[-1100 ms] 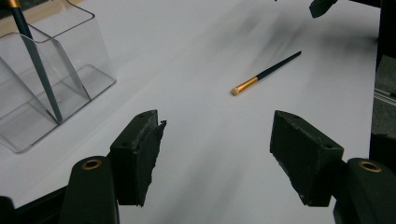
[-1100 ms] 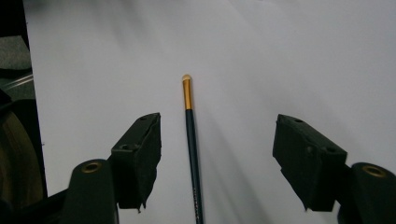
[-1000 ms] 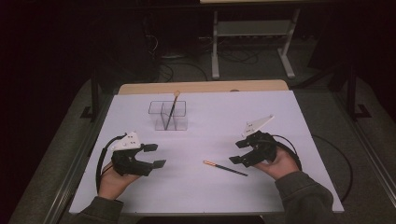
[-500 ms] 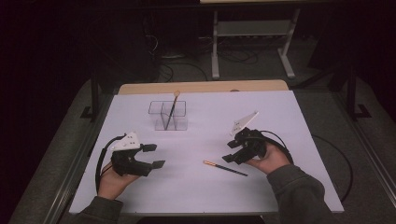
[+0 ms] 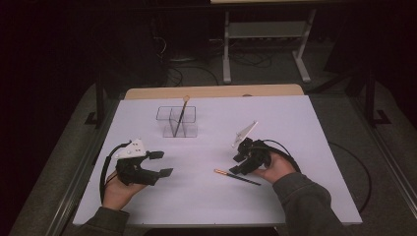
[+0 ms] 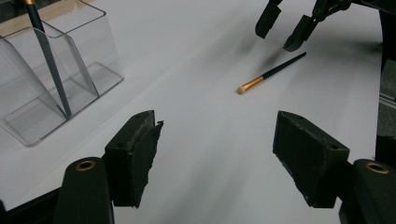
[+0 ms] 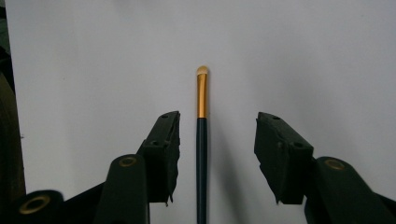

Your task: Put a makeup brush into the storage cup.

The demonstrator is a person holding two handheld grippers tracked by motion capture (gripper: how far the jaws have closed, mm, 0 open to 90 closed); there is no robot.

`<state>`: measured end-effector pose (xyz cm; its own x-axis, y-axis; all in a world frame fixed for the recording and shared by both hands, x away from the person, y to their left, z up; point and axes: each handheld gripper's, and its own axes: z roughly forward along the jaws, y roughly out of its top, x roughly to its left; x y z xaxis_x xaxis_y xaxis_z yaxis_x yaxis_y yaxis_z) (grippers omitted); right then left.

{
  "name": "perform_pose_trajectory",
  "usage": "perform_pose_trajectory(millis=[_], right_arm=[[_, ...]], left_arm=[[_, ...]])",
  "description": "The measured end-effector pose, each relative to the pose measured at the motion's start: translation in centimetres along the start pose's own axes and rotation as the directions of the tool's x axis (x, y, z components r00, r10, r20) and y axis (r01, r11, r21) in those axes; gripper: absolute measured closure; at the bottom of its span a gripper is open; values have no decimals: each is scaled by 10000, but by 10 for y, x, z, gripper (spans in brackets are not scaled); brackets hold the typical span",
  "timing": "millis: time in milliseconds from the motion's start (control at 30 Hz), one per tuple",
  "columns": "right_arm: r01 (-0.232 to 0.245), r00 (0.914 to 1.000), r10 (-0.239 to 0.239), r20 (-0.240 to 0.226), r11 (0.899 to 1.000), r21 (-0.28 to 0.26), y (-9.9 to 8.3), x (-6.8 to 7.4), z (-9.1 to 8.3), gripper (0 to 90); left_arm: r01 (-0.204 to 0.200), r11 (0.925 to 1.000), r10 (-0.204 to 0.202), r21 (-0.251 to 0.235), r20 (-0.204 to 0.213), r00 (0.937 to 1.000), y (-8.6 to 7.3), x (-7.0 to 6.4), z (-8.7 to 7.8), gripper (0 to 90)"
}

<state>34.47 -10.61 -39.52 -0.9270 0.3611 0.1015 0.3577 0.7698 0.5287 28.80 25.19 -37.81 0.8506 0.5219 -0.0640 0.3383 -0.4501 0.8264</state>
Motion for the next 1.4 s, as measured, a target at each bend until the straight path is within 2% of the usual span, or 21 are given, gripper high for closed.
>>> perform_pose_trajectory(millis=[133, 500, 1133, 1400], right_arm=[[-22, 10000, 22, -23, 10000, -36, 0, 2, 6, 522], [79, 9999, -73, -106, 9985, 549, -4, 1, 22, 595], [81, 9999, -73, -90, 9963, 852, -8, 4, 31, 736], [276, 9996, -273, -51, 9950, 955, -7, 5, 34, 787]], left_arm=[[71, 10000, -71, 15, 61, 10000, 0, -1, 1, 298], [147, 9999, -146, -85, 94, 9998, -1, 1, 0, 298], [117, 9999, -118, 13, 174, 9998, -3, 2, 2, 300], [172, 9998, -172, 22, 178, 9997, -3, 3, 3, 300]])
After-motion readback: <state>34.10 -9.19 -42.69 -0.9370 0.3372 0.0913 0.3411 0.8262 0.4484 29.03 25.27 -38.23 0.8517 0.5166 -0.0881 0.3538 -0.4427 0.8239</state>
